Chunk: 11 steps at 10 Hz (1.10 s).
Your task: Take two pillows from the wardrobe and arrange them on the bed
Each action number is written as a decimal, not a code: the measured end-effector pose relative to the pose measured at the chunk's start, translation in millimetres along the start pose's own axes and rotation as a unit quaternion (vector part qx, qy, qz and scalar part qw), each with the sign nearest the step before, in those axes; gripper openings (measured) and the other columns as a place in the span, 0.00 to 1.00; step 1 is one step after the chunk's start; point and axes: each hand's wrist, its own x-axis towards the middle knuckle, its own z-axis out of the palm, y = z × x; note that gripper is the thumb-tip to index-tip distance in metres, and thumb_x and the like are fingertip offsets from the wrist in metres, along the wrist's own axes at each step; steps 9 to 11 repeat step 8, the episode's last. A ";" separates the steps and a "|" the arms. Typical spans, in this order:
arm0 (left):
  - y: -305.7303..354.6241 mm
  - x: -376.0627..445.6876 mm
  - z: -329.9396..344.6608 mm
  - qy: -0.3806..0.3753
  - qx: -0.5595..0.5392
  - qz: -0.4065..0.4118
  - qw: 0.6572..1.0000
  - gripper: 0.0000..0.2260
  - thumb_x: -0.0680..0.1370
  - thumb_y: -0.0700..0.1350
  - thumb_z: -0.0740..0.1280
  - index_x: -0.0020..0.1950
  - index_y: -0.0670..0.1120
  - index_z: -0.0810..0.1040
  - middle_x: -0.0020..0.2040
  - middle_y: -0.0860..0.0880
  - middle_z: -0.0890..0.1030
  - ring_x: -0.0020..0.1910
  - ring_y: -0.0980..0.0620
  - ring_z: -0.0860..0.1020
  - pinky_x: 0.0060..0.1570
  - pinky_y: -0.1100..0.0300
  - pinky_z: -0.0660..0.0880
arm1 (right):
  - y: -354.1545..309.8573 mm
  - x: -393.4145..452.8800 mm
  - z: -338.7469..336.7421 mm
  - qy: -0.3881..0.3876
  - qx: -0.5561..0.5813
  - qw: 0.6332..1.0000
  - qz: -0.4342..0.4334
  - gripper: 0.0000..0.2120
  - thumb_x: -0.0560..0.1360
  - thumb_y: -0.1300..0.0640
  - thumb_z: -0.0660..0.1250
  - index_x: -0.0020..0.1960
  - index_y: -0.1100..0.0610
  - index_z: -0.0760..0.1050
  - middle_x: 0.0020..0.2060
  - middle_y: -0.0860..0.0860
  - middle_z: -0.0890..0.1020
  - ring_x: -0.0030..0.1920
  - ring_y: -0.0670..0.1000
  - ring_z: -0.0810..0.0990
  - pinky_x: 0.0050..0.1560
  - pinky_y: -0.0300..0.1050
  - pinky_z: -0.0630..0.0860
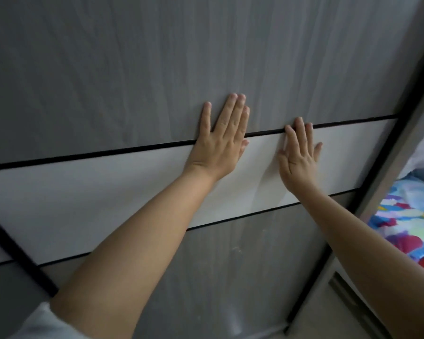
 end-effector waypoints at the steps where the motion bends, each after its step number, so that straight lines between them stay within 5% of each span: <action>1: -0.3 -3.2 1.7 -0.014 0.019 -0.013 1.000 0.25 0.75 0.54 0.52 0.66 0.44 0.74 0.64 0.49 0.78 0.64 0.51 0.76 0.58 0.44 0.76 | -1.2 0.8 0.4 -0.007 0.016 1.000 -0.021 0.25 0.77 0.63 0.57 0.72 0.57 0.55 0.75 0.57 0.53 0.75 0.58 0.45 0.69 0.70 0.38; 6: 1.0 -5.6 5.7 -0.008 0.006 -0.020 1.000 0.24 0.75 0.53 0.52 0.65 0.44 0.74 0.64 0.49 0.79 0.64 0.51 0.77 0.59 0.44 0.75 | 2.9 -1.1 -2.9 -0.008 -0.024 0.999 -0.029 0.26 0.73 0.59 0.53 0.70 0.62 0.58 0.73 0.62 0.57 0.72 0.55 0.46 0.67 0.72 0.39; 8: -1.6 -6.2 3.6 -0.039 -0.037 -0.038 0.998 0.24 0.75 0.53 0.52 0.65 0.43 0.75 0.64 0.48 0.79 0.63 0.50 0.77 0.60 0.48 0.75 | -22.2 -10.7 -16.3 0.055 0.069 0.996 0.021 0.24 0.75 0.65 0.61 0.69 0.60 0.61 0.73 0.57 0.59 0.74 0.57 0.55 0.73 0.56 0.56; 11: -1.6 -6.2 3.6 -0.039 -0.037 -0.038 0.998 0.24 0.75 0.53 0.52 0.65 0.43 0.75 0.64 0.48 0.79 0.63 0.50 0.77 0.60 0.48 0.75 | -22.2 -10.7 -16.3 0.055 0.069 0.996 0.021 0.24 0.75 0.65 0.61 0.69 0.60 0.61 0.73 0.57 0.59 0.74 0.57 0.55 0.73 0.56 0.56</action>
